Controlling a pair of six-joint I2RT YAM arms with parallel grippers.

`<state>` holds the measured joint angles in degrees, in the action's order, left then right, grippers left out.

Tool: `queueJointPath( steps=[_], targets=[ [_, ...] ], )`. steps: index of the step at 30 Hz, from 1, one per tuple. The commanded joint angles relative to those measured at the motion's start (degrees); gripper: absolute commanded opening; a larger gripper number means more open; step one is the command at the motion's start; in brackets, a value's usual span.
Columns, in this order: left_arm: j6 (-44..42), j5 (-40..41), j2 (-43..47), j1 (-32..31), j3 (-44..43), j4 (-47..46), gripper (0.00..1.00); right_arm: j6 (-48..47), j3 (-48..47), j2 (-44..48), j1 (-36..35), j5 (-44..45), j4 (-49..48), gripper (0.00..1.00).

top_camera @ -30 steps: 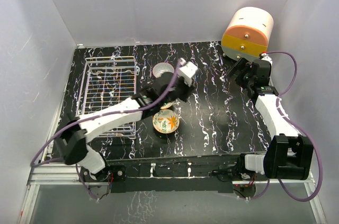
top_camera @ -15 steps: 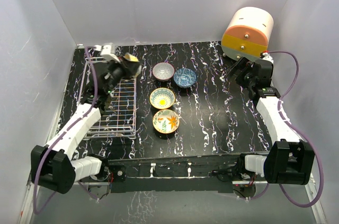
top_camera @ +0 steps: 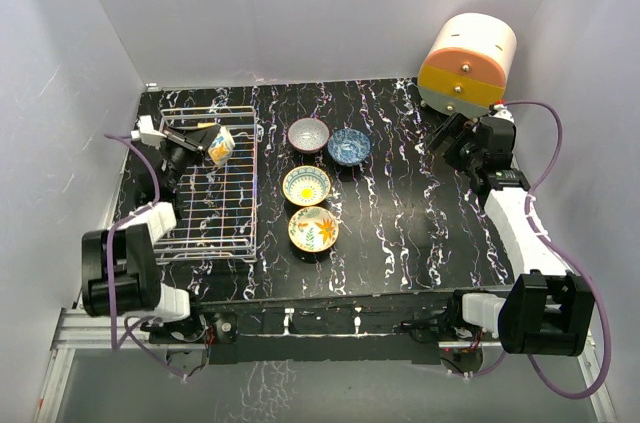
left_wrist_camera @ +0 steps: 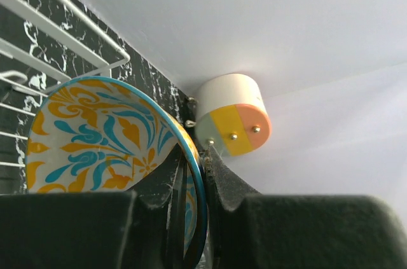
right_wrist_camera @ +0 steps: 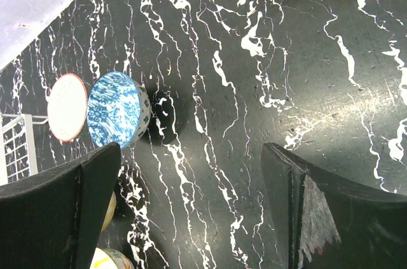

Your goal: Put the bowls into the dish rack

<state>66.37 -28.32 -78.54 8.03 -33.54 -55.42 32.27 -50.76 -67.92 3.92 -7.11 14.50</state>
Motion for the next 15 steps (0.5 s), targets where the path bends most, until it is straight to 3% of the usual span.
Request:
queueJointPath(
  steps=[1, 10, 15],
  targets=[
    [12.0, -3.6, -4.2, 0.8, 0.4, -19.3, 0.00, -0.1, -0.5, 2.1, 0.4, -0.3, -1.5, 0.94],
    [20.2, -5.1, -18.1, 0.9, -3.2, -29.2, 0.00, 0.0, 0.0, 2.5, 0.4, 0.2, -1.5, 0.94],
    [19.5, -6.1, -22.2, 0.8, -6.5, -25.3, 0.00, 0.0, -0.1, 2.4, 0.4, 0.5, -1.4, 0.94]
  ],
)
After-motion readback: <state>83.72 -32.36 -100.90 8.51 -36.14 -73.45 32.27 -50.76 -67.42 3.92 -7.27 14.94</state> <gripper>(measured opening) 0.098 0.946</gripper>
